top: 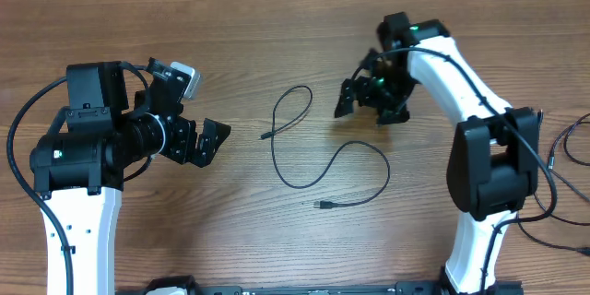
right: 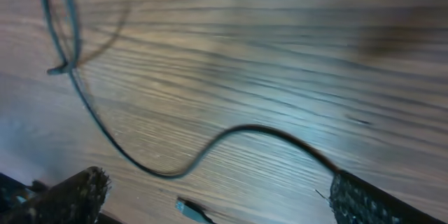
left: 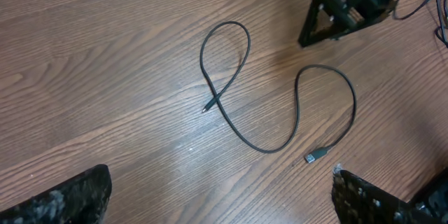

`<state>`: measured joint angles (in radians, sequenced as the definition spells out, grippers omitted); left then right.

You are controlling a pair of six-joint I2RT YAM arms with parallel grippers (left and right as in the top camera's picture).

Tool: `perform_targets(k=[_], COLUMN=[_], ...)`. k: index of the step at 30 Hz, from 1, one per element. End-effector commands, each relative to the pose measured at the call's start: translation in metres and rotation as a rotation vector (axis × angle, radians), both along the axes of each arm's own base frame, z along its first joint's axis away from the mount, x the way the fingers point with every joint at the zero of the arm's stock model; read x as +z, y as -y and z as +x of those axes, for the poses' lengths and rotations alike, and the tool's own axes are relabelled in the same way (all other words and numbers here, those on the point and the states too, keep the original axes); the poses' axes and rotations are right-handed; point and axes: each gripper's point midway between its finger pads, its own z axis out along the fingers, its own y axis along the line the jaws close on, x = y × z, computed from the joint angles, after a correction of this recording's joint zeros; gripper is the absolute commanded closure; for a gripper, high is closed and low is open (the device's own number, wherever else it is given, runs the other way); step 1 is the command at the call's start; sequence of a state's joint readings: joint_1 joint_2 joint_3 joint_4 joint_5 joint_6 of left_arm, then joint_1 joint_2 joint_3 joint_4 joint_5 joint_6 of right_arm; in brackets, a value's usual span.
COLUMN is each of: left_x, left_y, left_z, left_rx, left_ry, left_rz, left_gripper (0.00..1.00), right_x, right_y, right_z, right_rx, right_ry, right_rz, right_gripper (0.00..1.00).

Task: Untangle cables
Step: 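Reach the right gripper to the last black cable and grasp it, then pull the last cable with the right gripper off to the right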

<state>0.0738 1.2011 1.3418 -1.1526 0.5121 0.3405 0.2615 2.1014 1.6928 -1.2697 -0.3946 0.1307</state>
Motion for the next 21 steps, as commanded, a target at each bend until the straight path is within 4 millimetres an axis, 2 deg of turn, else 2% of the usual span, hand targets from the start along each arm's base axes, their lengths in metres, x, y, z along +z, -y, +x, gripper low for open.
perform_targets(k=[1, 7, 10, 15, 18, 21], left_x=[0.005, 0.005, 0.005, 0.005, 0.005, 0.005], left_y=[-0.001, -0.001, -0.001, -0.001, -0.001, -0.001], left_z=[0.002, 0.002, 0.002, 0.002, 0.002, 0.002], left_rx=[-0.005, -0.005, -0.005, -0.005, -0.005, -0.005], left_ry=[0.019, 0.019, 0.019, 0.019, 0.019, 0.019], left_rz=[0.006, 0.006, 0.006, 0.006, 0.006, 0.006], left_gripper=[0.00, 0.00, 0.00, 0.00, 0.00, 0.00], right_x=[0.003, 0.011, 0.017, 0.013, -0.005, -0.020], right_y=[-0.035, -0.099, -0.120, -0.121, -0.107, -0.112], right_z=[-0.004, 0.023, 0.032, 0.037, 0.042, 0.042], right_rx=[0.061, -0.009, 0.008, 0.013, -0.097, -0.167], right_ry=[0.049, 0.197, 0.273, 0.332, 0.331, 0.316], right_rz=[0.026, 0.109, 0.146, 0.081, -0.003, 0.035], right_gripper=[0.00, 0.00, 0.00, 0.00, 0.00, 0.00])
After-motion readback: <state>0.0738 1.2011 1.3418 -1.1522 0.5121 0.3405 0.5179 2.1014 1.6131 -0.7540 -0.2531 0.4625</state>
